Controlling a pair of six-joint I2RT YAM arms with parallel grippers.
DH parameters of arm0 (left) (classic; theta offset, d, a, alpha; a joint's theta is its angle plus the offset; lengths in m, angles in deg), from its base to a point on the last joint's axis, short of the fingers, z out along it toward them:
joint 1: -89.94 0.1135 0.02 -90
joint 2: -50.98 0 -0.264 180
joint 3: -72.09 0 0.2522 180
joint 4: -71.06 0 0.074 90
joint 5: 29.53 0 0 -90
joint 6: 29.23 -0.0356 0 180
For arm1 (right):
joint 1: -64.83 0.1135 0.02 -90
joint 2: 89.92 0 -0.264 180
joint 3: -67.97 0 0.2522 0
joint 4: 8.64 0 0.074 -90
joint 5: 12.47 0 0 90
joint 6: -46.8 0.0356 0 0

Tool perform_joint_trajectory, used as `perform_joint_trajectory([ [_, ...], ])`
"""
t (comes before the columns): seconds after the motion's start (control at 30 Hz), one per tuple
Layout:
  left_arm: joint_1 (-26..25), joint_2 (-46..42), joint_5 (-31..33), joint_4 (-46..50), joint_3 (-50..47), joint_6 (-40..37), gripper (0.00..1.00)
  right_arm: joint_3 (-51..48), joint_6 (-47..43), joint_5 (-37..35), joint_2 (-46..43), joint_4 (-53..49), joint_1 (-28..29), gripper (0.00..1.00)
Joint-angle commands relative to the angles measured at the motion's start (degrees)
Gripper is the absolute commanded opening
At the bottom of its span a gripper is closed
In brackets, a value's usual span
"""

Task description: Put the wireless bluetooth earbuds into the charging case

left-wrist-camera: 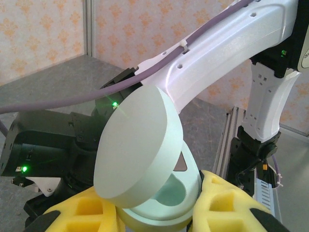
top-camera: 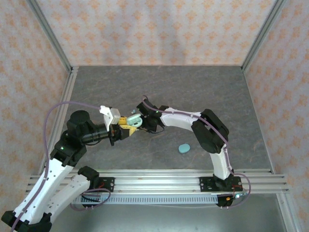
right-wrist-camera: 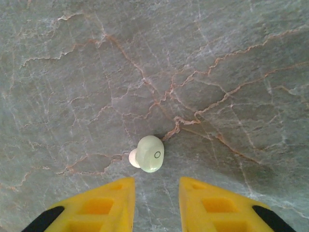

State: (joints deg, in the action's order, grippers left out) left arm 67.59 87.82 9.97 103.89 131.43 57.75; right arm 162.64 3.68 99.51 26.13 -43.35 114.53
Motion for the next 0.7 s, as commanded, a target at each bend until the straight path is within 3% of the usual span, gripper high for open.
perform_joint_trajectory([
  [0.0, 0.47, -0.55, -0.08, -0.33, -0.32, 0.52, 0.02, 1.95, 1.73, -1.82, 1.35, 1.18, -0.02, 0.29],
  [0.67, 0.47, -0.06, -0.3, -0.04, -0.06, -0.33, 0.02, 4.57, 1.47, -2.67, 5.28, 0.52, 0.03, 0.27],
])
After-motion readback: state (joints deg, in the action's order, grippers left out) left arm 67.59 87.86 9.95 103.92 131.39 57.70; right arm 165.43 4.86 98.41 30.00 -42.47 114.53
